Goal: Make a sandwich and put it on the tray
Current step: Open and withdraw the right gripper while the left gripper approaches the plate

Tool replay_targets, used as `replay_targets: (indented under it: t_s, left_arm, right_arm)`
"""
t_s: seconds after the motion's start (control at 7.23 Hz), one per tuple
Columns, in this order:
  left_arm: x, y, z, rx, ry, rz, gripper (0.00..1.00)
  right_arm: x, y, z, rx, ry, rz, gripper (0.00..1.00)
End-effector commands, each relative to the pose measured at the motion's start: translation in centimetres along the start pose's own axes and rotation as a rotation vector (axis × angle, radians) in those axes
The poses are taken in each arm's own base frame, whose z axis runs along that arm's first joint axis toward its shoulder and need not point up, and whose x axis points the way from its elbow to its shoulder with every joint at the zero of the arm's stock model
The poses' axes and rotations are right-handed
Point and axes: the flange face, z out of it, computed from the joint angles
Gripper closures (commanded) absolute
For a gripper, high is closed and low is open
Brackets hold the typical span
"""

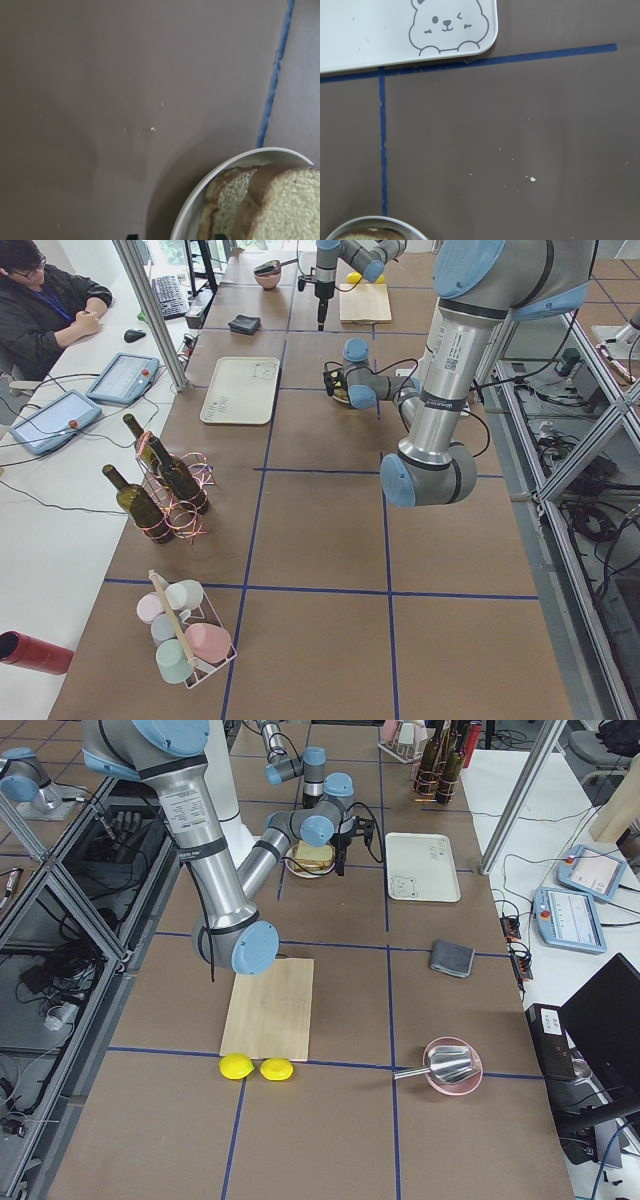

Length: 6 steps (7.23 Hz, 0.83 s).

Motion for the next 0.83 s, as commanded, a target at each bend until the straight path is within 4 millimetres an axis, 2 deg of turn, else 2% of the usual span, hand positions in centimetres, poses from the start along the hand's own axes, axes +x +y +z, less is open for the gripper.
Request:
replay_targets:
  t_s: [0.0,0.28,0.42,0.55,0.69]
  left_arm:
    - [0.25,1.92,1.66,-0.025,-0.014,0.013,0.54]
    - [0.83,2.60,2.29,-0.036,-0.014,-0.002,0.59]
    - [0.93,2.88,2.38,-0.039,-0.013,-0.001,0.69]
    - [1.07,2.92,2.29,-0.039,-0.010,-0.011,0.88]
    - [1.10,2.89,2.08,-0.039,-0.007,-0.009,1.00]
  right_arm:
    - [0.20,0.02,-0.54,0.005,-0.004,-0.006,0.00]
    - [0.20,-0.01,-0.73,0.009,-0.007,-0.006,0.00]
    - [0.23,-0.08,-0.77,0.010,-0.006,-0.005,0.00]
    - [0.34,-0.14,-0.77,0.011,-0.005,-0.004,0.00]
    - [0.54,-0.47,-0.99,0.016,-0.004,0.002,0.00]
